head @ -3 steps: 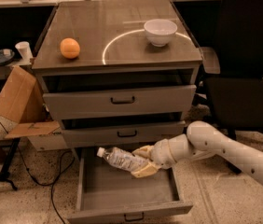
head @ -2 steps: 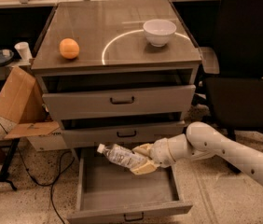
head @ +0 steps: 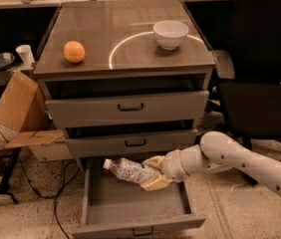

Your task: Place blue plastic bottle into bottom drawer

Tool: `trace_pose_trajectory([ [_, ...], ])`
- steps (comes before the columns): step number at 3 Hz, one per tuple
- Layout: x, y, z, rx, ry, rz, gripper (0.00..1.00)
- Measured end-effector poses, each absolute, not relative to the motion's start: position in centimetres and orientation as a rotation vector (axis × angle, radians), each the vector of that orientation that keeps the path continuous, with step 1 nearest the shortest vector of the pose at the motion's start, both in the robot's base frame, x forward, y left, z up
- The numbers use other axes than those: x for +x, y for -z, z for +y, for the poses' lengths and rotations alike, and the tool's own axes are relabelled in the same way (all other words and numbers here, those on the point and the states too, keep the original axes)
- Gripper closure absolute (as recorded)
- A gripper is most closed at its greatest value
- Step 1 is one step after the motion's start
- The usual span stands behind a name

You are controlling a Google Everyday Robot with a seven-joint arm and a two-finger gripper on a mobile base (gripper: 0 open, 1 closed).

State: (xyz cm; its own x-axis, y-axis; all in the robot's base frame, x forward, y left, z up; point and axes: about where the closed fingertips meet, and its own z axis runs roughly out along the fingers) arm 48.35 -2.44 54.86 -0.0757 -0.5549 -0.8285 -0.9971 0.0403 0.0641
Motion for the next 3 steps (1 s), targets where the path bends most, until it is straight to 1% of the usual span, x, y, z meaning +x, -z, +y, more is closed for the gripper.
trace_pose_trajectory([
  [1, 50.5, -52.2, -0.4, -1.580, -0.913, 1.720, 1.00],
  [2, 54.7, -44.8, 7.1, -1.549, -1.046, 1.727, 1.00],
  [3, 57.3, -40.3, 11.0, -1.524, -1.113, 1.764, 1.00],
])
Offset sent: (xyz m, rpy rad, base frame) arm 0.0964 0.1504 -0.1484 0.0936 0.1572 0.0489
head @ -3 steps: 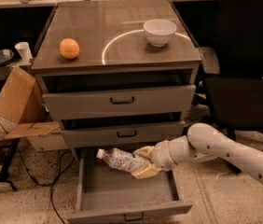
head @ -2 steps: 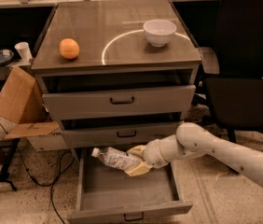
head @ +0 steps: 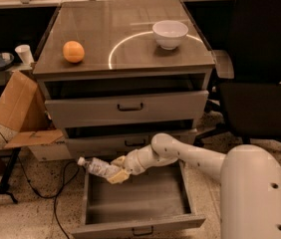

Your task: Place blue plastic bottle into bottom drawer

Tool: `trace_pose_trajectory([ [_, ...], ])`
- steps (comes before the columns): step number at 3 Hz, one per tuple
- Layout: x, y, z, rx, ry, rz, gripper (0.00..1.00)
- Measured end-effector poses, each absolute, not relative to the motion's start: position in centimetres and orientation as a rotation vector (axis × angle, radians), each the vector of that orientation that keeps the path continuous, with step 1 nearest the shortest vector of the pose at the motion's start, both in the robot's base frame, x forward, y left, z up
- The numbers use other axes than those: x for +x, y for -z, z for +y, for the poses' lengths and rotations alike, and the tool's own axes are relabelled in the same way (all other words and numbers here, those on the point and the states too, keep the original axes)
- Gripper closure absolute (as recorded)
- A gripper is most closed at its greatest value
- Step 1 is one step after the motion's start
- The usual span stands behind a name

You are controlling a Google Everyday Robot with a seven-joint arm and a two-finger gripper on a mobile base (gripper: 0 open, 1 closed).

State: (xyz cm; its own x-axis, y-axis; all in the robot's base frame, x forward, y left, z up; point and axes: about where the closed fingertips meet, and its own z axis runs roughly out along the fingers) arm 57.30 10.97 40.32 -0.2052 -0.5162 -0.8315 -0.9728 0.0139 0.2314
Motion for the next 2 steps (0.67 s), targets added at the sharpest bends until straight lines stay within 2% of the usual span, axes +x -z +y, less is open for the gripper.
trace_pose_trajectory([
  [2, 60.2, -30.0, 14.8, -1.436, -1.191, 1.974, 1.00],
])
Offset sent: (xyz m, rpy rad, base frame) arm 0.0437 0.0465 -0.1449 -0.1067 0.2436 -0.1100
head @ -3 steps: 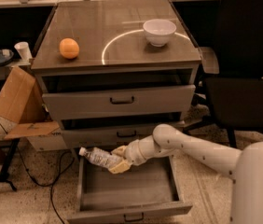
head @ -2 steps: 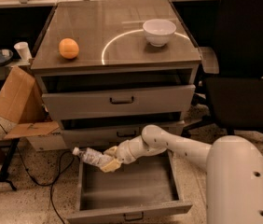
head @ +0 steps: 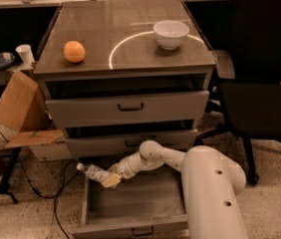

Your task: Place blue plastic bottle into bottom drawer

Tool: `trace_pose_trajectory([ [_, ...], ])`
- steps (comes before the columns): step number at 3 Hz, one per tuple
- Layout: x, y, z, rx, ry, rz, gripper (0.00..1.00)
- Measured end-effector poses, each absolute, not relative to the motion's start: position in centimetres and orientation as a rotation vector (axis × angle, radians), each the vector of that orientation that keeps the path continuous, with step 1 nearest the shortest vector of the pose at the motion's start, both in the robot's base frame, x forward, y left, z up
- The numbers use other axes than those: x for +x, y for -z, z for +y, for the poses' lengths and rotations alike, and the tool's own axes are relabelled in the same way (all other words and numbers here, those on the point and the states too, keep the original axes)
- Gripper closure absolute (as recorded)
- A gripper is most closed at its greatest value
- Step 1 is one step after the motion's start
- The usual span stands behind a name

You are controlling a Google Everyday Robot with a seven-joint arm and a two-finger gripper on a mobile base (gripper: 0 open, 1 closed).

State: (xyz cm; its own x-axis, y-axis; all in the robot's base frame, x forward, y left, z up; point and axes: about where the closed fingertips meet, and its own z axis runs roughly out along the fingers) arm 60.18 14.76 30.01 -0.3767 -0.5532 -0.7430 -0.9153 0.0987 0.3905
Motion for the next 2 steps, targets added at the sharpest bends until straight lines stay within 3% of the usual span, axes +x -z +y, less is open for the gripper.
trace_pose_trajectory([
  [2, 62.2, -24.5, 14.1, -1.303, -1.169, 2.202, 1.00],
])
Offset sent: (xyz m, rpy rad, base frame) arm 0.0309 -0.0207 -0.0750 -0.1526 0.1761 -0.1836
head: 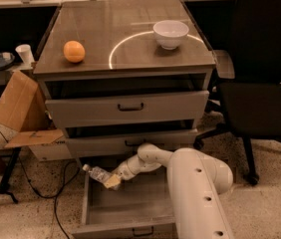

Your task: Place blue plastic bottle into bottom drawer

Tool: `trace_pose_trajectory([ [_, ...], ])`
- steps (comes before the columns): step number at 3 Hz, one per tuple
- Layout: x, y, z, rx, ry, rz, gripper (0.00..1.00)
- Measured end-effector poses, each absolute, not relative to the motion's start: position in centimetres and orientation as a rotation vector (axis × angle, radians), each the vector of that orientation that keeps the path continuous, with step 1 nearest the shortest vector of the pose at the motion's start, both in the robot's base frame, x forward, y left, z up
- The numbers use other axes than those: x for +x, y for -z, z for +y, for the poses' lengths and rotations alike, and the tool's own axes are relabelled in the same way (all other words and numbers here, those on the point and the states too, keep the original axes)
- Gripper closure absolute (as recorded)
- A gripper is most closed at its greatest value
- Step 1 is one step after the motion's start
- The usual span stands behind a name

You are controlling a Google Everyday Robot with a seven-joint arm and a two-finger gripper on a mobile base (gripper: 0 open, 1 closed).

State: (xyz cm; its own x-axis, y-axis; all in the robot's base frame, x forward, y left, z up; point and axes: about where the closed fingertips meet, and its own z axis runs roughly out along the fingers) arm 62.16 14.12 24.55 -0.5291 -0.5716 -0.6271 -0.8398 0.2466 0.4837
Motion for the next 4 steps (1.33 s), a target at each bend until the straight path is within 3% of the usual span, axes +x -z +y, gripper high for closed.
trace_pose_trajectory([
  [3, 61.6, -21.0, 9.1, -1.096, -1.128, 2.365, 1.00],
  [4, 61.3, -20.3, 8.3, -1.076, -1.108, 2.388, 0.81],
])
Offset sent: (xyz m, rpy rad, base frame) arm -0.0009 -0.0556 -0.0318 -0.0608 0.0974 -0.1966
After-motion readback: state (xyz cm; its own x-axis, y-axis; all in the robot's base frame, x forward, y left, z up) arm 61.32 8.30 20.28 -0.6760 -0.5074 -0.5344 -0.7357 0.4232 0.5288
